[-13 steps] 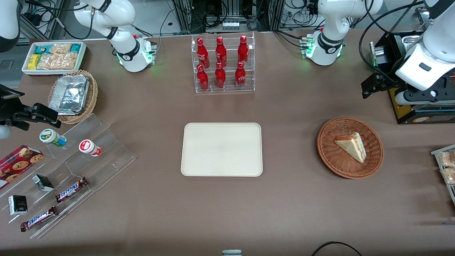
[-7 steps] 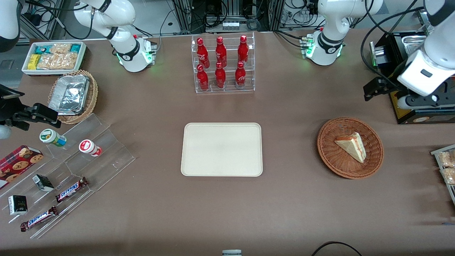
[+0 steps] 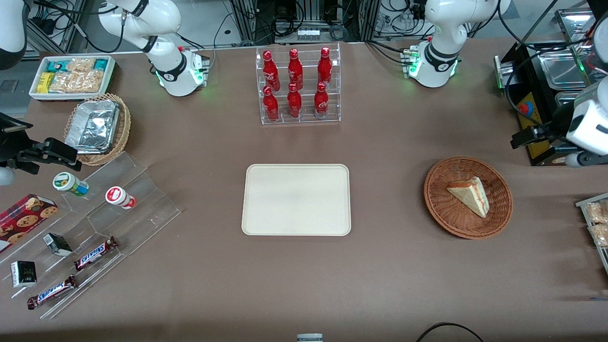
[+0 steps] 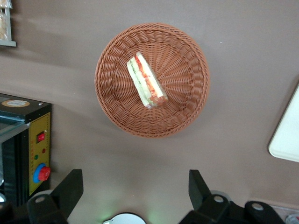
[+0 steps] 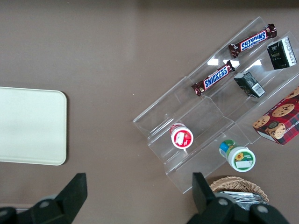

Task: Place sandwich from basket to tray
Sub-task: 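Lower the open left gripper onto the wrapped sandwich in the basket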

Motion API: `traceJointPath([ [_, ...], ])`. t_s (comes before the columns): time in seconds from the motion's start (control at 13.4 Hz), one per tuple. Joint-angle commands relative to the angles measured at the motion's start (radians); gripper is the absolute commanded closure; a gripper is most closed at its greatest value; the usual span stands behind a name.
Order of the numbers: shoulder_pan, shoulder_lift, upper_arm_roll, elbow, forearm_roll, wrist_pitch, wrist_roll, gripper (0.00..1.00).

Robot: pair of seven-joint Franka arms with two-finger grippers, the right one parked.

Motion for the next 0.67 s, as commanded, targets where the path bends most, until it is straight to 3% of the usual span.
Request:
traceJointPath([
  [0.0, 0.014, -0.027, -0.011, -0.148, 0.008, 0.126, -0.100, 0.00],
  [0.22, 0.046, 0.039, -0.011, -0.163, 0.008, 0.174, -0.193, 0.00],
  [0.6, 0.045, 0.115, -0.011, -0.261, 0.003, 0.424, -0.334, 0.00],
])
